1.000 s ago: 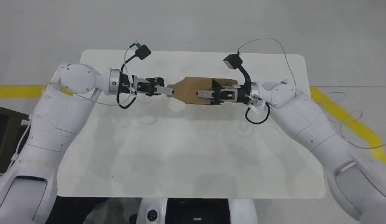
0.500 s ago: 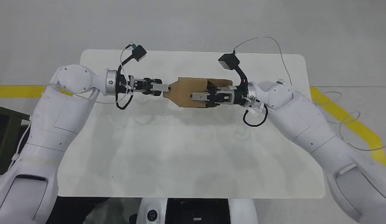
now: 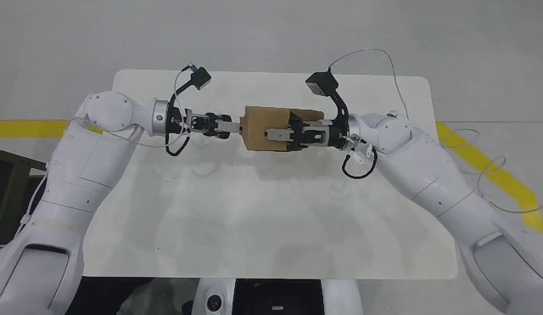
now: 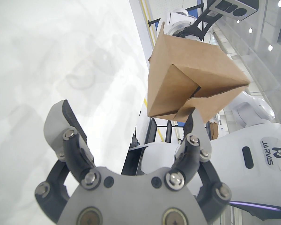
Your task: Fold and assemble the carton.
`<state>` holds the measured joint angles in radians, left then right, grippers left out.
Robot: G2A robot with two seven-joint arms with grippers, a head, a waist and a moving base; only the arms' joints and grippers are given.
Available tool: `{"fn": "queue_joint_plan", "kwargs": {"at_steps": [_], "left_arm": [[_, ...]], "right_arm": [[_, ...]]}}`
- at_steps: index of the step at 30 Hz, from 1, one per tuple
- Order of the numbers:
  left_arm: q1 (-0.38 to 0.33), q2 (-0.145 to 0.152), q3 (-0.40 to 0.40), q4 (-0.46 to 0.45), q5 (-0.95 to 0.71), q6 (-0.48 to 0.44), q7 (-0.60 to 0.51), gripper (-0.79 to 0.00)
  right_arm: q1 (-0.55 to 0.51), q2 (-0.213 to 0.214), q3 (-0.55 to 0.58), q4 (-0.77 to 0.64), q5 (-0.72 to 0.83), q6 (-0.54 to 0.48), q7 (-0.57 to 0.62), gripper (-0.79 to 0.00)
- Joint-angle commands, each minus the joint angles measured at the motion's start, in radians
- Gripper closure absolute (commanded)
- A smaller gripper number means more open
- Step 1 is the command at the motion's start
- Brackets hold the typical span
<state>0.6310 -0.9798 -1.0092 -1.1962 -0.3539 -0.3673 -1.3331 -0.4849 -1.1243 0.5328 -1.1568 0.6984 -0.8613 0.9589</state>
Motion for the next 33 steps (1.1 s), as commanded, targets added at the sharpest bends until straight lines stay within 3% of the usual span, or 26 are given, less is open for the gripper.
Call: {"fn": "queue_joint_plan", "kwargs": {"at_steps": [1,33], "left_arm": [[-0.002,-0.002,0.003,0.000,-0.002,-0.002,-0.001,-0.785],[-0.024,-0.024,0.032,0.042,-0.068,-0.020,-0.030,-0.785]], "right_arm": [[0.001,-0.001,-0.002,-0.008,0.004,0.001,0.001,0.000],[0.024,-0.028,-0.056,0.029,0.027,-0.002,-0.002,0.000]]}}
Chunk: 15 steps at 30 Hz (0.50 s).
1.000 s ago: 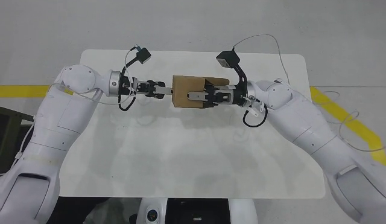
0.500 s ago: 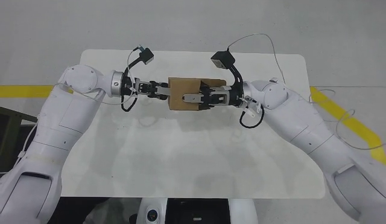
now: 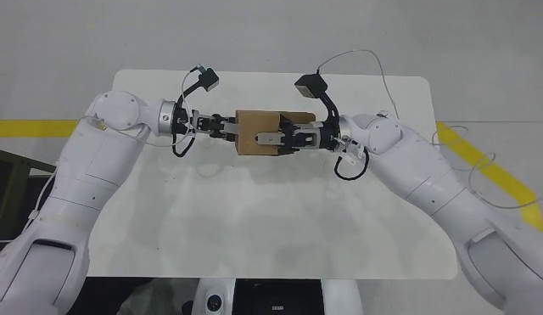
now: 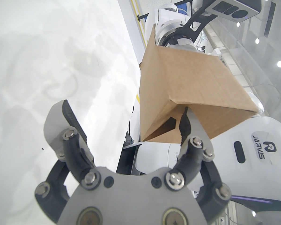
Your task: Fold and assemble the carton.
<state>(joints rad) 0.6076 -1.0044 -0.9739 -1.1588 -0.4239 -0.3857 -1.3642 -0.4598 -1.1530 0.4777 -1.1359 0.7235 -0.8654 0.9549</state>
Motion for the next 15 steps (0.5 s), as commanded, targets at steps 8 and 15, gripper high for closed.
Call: {"fn": "queue_joint_plan", "kwargs": {"at_steps": [8,15], "left_arm": [[0.000,0.014,-0.038,0.009,0.077,-0.031,0.027,-0.785],[0.015,0.027,-0.065,-0.057,0.159,-0.093,0.050,-0.785]], "right_arm": [[0.002,0.000,-0.010,0.094,-0.023,0.052,0.052,0.000],[0.021,-0.014,-0.023,0.199,-0.020,0.123,0.123,0.000]]}}
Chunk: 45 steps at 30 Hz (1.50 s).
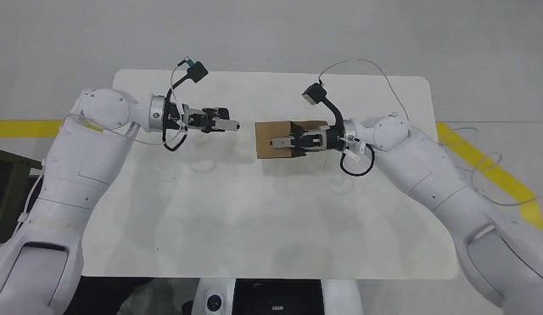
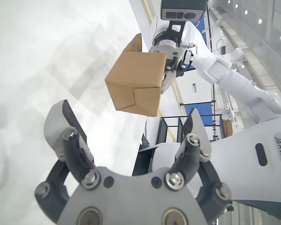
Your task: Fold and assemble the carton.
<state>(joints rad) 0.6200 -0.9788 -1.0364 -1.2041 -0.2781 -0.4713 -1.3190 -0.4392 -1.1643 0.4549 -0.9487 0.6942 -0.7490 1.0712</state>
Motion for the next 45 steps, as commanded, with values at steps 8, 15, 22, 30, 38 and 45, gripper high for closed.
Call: {"fn": "queue_joint_plan", "kwargs": {"at_steps": [8,15,22,30,38,45], "left_arm": [[0.033,0.015,-0.026,-0.078,0.067,-0.019,0.025,-0.785],[0.048,0.024,-0.042,-0.105,0.084,-0.016,0.034,-0.785],[0.056,0.030,-0.051,-0.121,0.096,-0.010,0.037,-0.785],[0.060,0.034,-0.052,-0.136,0.109,-0.003,0.039,-0.785],[0.061,0.039,-0.052,-0.154,0.148,-0.002,0.053,-0.785],[0.064,0.043,-0.053,-0.171,0.188,-0.005,0.068,-0.785]], "right_arm": [[0.004,-0.054,-0.017,0.116,0.078,0.079,0.079,-0.074],[0.023,-0.104,-0.024,0.200,0.081,0.101,0.101,-0.585],[0.035,-0.141,-0.019,0.255,0.061,0.097,0.097,-0.785],[0.025,-0.133,0.008,0.240,0.018,0.107,0.107,-0.785],[-0.003,-0.099,0.067,0.181,0.003,0.117,0.117,-0.785],[-0.034,-0.059,0.128,0.128,-0.026,0.131,0.131,-0.785]]}}
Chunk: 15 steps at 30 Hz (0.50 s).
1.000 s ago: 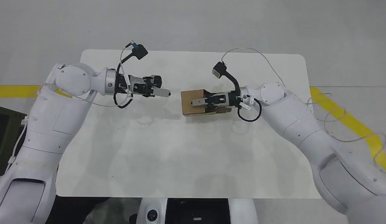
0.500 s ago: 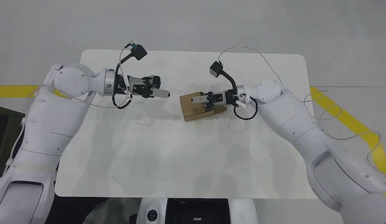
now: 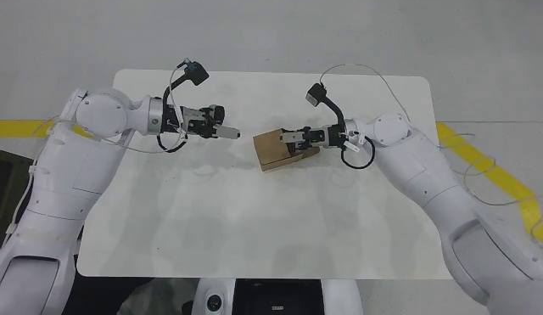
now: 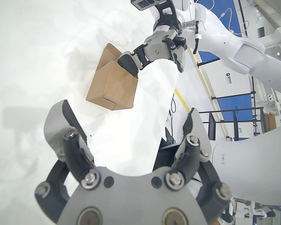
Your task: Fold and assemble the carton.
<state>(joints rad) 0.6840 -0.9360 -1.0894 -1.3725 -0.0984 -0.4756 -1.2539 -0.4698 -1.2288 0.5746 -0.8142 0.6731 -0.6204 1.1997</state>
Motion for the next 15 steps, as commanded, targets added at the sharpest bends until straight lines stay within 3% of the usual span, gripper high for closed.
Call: {"fn": "queue_joint_plan", "kwargs": {"at_steps": [1,8,15], "left_arm": [[0.001,0.001,-0.001,-0.007,0.014,-0.002,0.006,-0.785],[0.012,0.006,0.006,-0.051,0.074,-0.049,0.015,-0.785],[0.082,0.018,-0.009,-0.166,0.360,-0.171,0.189,-0.785]], "right_arm": [[-0.007,0.012,0.018,-0.016,-0.011,0.004,0.004,-0.785],[-0.047,0.060,0.094,-0.098,-0.040,0.020,0.020,-0.785],[-0.089,0.096,0.168,-0.185,0.007,0.059,0.059,-0.785]]}}
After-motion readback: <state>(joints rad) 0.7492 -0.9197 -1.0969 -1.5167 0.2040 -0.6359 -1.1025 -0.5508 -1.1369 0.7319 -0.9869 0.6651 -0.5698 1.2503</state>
